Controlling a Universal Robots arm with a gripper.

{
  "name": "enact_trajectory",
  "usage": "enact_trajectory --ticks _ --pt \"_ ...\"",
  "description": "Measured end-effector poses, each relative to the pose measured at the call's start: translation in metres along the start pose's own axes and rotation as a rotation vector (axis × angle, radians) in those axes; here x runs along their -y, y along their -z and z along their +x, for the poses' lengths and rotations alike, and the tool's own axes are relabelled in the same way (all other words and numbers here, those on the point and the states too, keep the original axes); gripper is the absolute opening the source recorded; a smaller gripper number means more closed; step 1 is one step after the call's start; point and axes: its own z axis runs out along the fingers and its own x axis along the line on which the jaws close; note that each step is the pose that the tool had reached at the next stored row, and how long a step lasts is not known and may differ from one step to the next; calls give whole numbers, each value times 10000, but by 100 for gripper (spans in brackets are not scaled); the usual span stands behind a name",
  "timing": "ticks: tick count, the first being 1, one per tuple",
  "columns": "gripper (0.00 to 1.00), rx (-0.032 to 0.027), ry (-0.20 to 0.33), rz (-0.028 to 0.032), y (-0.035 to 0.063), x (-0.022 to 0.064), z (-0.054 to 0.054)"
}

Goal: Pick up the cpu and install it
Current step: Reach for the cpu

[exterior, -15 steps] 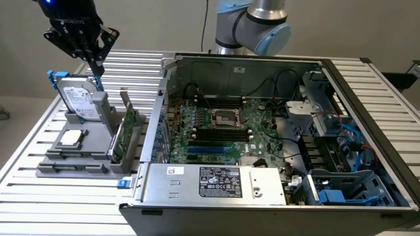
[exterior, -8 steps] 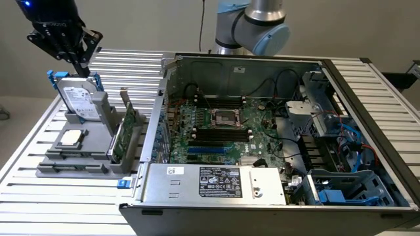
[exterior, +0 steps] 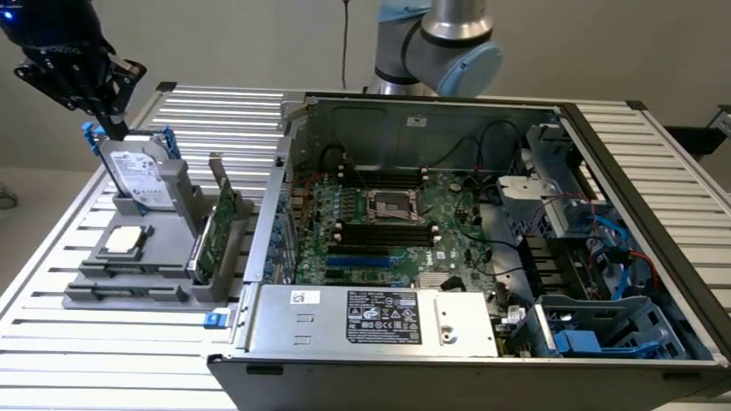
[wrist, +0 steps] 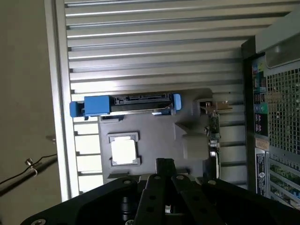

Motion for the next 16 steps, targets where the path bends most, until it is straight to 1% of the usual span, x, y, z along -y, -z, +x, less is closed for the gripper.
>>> enact_trajectory --ticks 4,6,8,10,13,16 --pt "11 -42 -2 4 -34 14 176" --pt "11 -62 5 4 -52 20 243" --pt "11 -73 51 6 -75 24 287" --pt "11 -87 196 4 -104 26 300" --pt "11 -177 581 6 -126 27 302" --pt "11 -287 1001 18 -141 28 302"
